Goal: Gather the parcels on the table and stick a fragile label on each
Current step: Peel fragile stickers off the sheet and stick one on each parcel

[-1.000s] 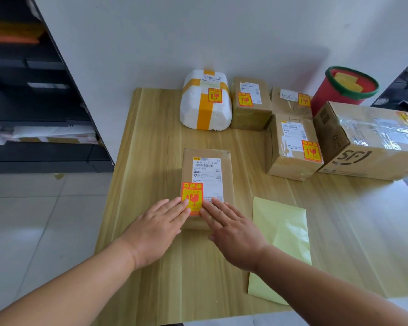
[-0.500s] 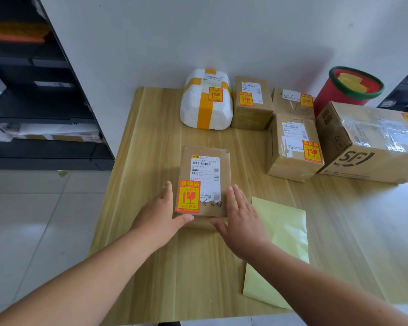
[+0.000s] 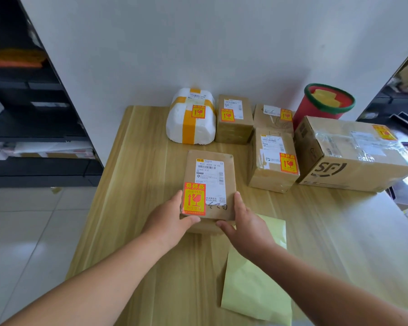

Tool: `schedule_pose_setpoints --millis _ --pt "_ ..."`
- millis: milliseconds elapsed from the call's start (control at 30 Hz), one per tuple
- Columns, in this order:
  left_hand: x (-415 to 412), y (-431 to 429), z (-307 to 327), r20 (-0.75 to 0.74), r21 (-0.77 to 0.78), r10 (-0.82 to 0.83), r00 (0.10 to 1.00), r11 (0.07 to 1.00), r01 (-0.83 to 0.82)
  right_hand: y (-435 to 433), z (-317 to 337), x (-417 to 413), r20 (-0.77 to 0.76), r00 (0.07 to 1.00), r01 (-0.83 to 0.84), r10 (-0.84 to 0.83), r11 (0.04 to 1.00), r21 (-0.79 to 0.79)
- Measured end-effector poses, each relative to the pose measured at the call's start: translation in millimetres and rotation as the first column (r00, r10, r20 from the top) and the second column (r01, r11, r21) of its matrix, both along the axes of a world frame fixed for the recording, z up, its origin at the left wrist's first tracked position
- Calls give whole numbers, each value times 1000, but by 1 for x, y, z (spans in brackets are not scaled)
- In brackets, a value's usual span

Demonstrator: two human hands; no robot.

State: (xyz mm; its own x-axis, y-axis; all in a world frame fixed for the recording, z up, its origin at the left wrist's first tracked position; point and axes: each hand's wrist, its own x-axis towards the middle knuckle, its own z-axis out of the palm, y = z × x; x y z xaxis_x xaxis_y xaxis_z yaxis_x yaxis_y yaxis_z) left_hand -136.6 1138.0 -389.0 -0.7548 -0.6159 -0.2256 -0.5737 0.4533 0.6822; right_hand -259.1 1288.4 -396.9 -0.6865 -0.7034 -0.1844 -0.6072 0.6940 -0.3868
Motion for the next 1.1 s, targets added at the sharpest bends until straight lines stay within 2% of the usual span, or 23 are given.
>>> schedule_pose_setpoints --millis 367,500,600,833,967,1100 --pt "-70 13 16 -112 12 6 994 1000 -5 8 32 -70 -50 999 -3 4 999 37" --pt "-102 -10 9 -114 42 -27 993 999 32 -13 28 -99 -111 994 -5 10 999 46" --pt "-124 -27 1 -113 56 -40 993 997 46 -29 12 -118 -151 988 0 19 992 127" --pt "-165 -51 -28 -18 84 -112 994 990 113 -48 -21 -152 -288 952 -34 102 972 231" --pt "-181 -50 -36 95 14 -180 979 984 180 -37 -20 -169 -322 946 40 30 978 207" --pt "-199 -49 -35 151 -123 -221 963 963 240 -15 -14 -200 -277 961 115 -10 923 367"
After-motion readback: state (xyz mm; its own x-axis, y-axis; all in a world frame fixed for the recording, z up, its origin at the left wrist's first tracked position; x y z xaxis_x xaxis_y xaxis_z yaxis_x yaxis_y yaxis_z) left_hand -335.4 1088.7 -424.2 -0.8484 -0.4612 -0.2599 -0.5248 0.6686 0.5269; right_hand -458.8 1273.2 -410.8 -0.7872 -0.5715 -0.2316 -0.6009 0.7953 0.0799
